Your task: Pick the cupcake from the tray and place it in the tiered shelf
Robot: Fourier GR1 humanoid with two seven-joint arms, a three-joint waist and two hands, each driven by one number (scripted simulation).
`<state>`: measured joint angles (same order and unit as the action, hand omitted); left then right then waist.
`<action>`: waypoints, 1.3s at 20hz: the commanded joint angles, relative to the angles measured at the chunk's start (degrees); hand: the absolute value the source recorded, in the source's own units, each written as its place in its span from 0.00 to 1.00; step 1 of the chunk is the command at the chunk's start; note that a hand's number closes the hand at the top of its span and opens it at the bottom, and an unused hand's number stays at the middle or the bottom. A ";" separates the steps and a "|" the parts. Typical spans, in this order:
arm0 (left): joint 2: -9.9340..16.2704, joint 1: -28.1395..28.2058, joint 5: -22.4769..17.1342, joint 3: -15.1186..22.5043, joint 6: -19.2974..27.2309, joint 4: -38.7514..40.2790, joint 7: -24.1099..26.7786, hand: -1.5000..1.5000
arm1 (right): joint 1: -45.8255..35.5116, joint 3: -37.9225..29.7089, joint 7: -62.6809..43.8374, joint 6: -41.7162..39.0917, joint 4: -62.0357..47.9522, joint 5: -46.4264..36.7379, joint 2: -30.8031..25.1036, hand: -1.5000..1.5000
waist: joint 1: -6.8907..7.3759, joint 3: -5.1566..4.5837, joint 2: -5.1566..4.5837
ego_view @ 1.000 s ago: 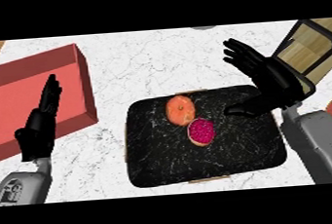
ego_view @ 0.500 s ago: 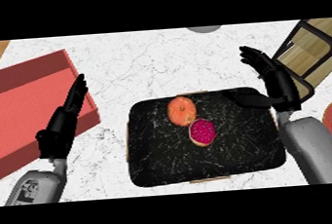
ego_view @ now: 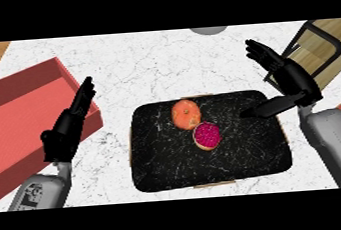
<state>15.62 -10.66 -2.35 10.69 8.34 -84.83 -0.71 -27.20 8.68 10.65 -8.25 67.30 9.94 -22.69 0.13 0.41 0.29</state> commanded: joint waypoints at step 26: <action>-5.80 -0.19 4.22 0.43 -1.12 0.88 -2.58 0.50 | -5.27 12.70 -49.96 -20.88 38.26 -12.02 -7.20 0.00 | -0.23 -0.42 -0.23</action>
<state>12.57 -10.46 0.60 9.42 6.85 -84.80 -1.00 -34.01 22.77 -37.93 -27.67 103.62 -0.22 -31.27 -0.17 0.36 0.50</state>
